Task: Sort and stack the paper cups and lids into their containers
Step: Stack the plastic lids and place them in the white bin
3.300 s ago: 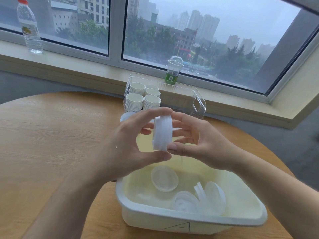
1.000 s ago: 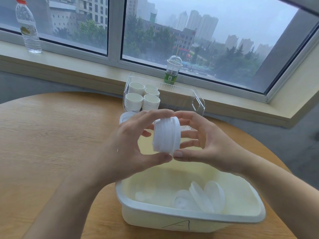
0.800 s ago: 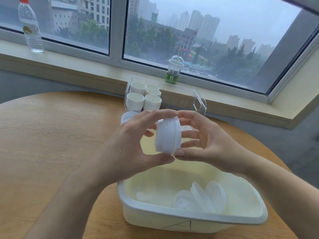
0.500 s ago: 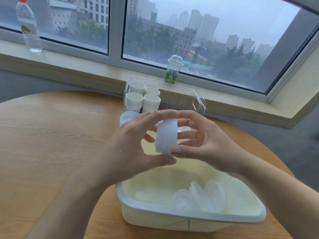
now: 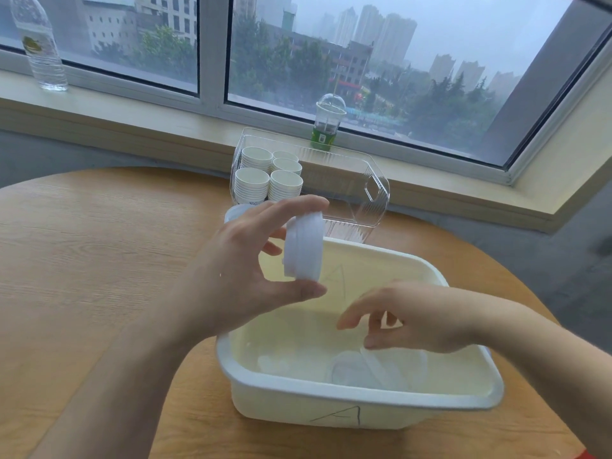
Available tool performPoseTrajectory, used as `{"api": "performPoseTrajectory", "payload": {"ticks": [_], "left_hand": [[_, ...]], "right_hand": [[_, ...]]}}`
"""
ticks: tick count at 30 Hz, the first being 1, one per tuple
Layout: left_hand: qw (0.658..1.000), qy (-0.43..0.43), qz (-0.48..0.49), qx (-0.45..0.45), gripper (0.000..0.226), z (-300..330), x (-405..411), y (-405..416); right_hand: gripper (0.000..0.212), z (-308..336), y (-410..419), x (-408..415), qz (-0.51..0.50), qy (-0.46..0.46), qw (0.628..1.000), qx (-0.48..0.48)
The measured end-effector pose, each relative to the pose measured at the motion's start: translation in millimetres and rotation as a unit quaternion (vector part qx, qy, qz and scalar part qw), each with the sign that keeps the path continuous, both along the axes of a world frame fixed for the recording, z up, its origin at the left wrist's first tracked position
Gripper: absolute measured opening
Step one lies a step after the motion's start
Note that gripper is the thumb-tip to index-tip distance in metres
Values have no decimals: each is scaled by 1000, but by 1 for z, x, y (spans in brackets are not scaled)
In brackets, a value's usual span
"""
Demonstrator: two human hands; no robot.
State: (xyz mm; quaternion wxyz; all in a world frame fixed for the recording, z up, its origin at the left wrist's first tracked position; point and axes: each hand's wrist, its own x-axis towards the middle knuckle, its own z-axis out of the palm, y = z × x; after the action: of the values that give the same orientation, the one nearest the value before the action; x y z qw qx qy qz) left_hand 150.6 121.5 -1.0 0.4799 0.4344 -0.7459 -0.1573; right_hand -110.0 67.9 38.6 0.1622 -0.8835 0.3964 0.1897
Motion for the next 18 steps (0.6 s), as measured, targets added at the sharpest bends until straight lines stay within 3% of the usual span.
{"api": "performPoseTrajectory", "payload": {"ticks": [5,11,18], "left_hand": [[1000,1,2,11,86,0,-1,0],[1000,1,2,17,86,-1,0,-1],[1000,6,-1,19,84,-1,0,-4]], "right_hand": [[22,-24,-10,3,54,14,998,16],[28,-39,-18,4,54,71,995,53],[31,-36,-21,11,46,-26,998,-42]]}}
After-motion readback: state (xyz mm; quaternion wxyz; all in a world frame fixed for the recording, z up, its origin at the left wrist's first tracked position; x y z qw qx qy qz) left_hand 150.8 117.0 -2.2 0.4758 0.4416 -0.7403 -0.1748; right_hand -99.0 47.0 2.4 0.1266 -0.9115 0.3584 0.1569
